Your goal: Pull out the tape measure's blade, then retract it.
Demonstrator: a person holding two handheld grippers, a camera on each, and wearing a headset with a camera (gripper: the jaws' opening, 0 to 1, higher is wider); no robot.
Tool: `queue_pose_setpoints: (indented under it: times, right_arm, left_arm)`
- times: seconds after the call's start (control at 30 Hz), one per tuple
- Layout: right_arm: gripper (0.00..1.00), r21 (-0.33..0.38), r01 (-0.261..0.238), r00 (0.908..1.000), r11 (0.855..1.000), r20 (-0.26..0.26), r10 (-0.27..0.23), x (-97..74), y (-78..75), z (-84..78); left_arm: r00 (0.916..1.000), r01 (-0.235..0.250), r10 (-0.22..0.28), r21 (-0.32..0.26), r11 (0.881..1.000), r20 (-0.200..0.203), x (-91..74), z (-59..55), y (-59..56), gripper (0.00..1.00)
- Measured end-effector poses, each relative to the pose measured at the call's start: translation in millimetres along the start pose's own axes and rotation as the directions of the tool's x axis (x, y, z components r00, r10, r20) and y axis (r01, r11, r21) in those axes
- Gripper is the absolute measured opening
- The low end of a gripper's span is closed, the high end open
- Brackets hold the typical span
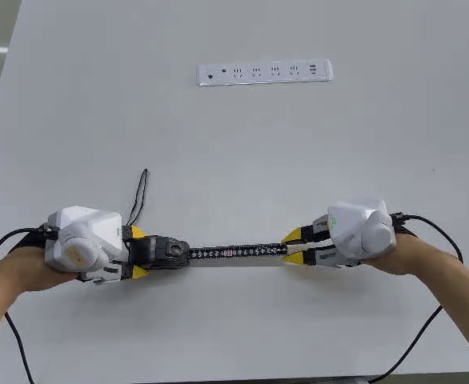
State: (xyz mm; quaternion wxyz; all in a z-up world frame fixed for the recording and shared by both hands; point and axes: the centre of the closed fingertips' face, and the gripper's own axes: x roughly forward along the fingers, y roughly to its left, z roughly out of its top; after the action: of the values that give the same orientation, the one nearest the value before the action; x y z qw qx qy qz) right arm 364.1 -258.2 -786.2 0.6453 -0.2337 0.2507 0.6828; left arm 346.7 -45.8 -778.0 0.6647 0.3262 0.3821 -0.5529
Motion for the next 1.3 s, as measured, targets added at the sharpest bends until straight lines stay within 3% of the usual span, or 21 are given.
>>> queue_pose_setpoints:
  times: [1.3]
  right_arm:
    - [0.1,0.003,-0.004,0.9997,1.0,-0.022,0.004,-14.2,-0.3,-14.8]
  left_arm:
    - [1.0,0.003,-0.003,-0.003,1.0,-0.009,0.5,1.6,-0.6,0.28]
